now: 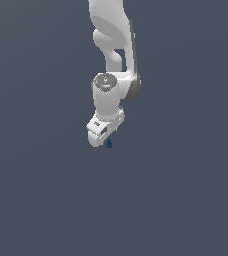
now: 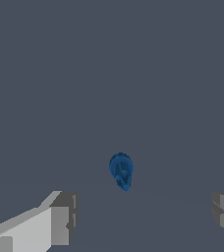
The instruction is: Pick up the object and move it to a goal position.
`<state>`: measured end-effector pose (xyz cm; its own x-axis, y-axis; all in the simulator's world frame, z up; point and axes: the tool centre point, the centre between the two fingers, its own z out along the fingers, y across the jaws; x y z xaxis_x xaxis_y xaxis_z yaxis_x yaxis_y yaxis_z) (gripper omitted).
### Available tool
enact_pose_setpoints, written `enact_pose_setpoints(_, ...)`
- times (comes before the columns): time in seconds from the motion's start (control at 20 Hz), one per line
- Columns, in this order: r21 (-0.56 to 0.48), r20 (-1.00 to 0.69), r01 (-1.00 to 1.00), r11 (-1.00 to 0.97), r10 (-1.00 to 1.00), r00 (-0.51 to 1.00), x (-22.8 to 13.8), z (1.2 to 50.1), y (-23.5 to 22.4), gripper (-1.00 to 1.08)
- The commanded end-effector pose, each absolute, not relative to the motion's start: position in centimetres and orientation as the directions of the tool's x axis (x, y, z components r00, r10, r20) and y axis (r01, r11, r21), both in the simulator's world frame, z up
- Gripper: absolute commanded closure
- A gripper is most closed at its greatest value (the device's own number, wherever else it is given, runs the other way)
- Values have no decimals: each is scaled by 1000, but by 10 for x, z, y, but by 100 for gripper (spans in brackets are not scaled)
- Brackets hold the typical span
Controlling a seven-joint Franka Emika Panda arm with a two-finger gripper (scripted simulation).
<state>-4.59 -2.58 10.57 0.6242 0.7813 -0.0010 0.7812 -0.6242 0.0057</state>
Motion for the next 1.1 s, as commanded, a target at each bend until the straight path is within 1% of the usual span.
enact_pose_setpoints(0.0, 4, -1, 811, -584, 811, 584, -49, 101, -26, -92)
enact_pose_setpoints(0.45, 0, 0, 863, -506, 863, 506, -55, 93, -25, -92)
enact_pose_setpoints(0.8, 0, 0, 863, -504, 863, 504, -55, 90, -26, -92)
enact_pose_setpoints(1.05, 0, 0, 865, -502, 865, 502, -56, 72, -25, -92)
